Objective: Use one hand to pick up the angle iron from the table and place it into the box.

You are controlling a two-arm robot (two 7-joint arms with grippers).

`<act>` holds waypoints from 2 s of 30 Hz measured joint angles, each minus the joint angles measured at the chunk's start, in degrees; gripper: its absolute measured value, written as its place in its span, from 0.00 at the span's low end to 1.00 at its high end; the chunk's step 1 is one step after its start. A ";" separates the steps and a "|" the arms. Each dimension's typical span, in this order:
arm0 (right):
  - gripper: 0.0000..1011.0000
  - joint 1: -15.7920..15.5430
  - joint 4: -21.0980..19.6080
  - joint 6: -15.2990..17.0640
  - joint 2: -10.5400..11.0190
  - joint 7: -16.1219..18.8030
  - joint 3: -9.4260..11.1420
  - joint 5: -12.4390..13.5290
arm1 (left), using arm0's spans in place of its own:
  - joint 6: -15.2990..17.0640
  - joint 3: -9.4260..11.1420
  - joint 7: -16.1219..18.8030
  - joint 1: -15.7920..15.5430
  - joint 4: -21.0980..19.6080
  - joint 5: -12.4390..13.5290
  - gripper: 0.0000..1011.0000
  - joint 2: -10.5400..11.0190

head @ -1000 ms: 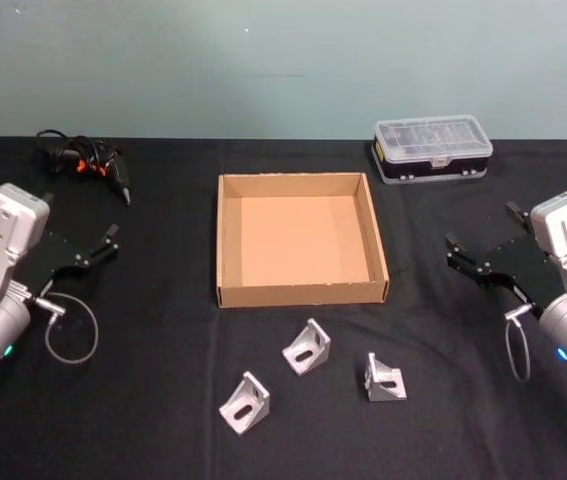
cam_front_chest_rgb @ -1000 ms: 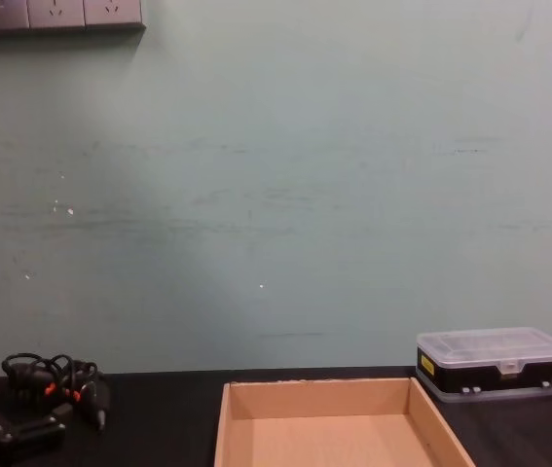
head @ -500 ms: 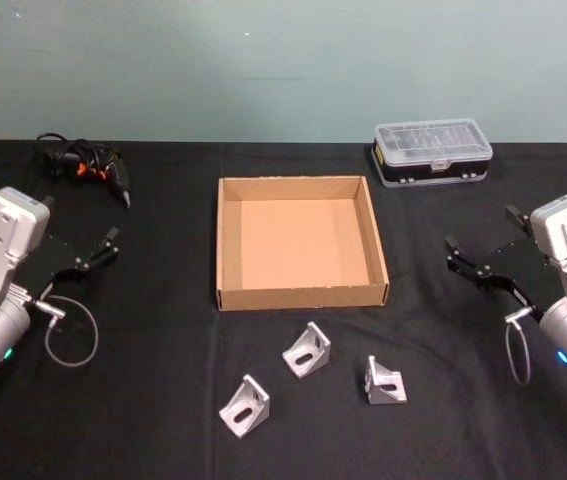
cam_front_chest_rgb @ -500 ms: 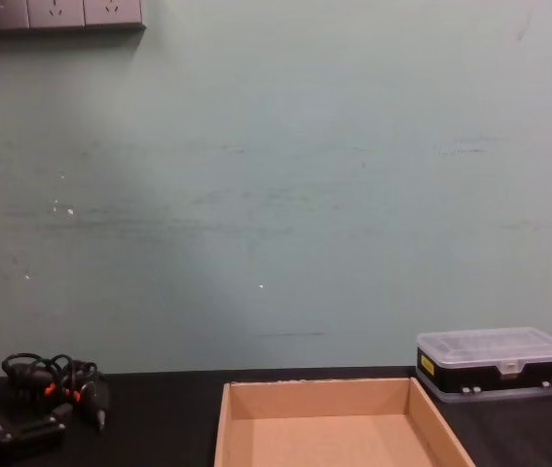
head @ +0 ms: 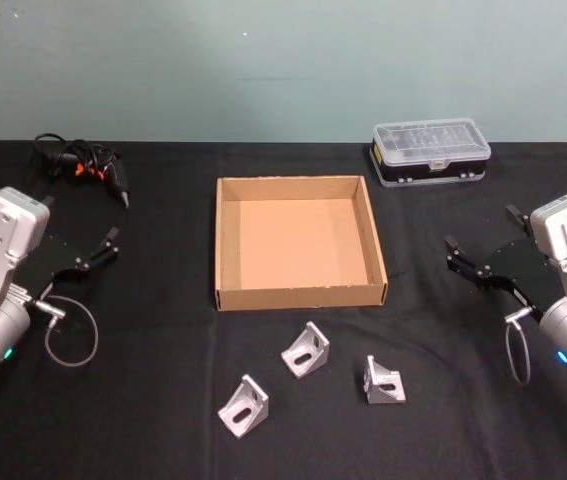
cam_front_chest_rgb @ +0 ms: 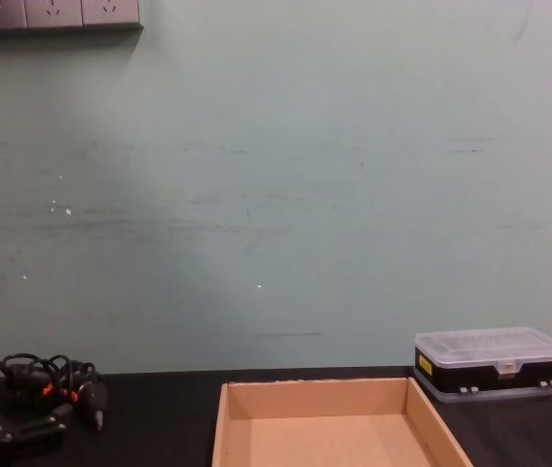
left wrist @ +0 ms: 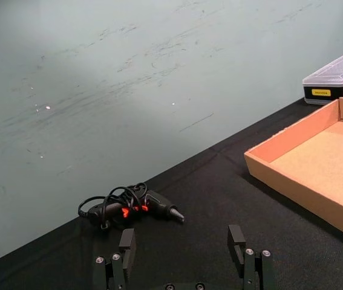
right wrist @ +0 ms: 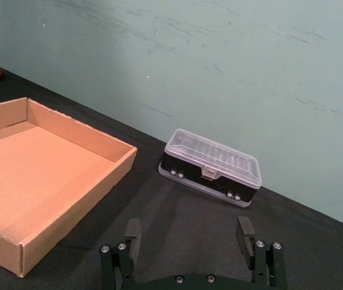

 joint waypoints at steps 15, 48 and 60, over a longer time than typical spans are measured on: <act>0.99 -4.34 -6.18 -1.67 2.63 5.32 5.28 4.60 | 0.00 0.00 0.00 0.00 0.00 0.00 0.99 0.00; 0.99 -0.85 -18.90 8.81 19.46 45.22 3.94 10.91 | 0.00 0.00 0.00 0.00 0.00 0.00 0.99 0.00; 0.99 7.06 -14.95 11.08 19.03 55.04 -5.33 4.97 | 0.00 0.00 0.00 0.00 0.00 0.00 0.99 0.00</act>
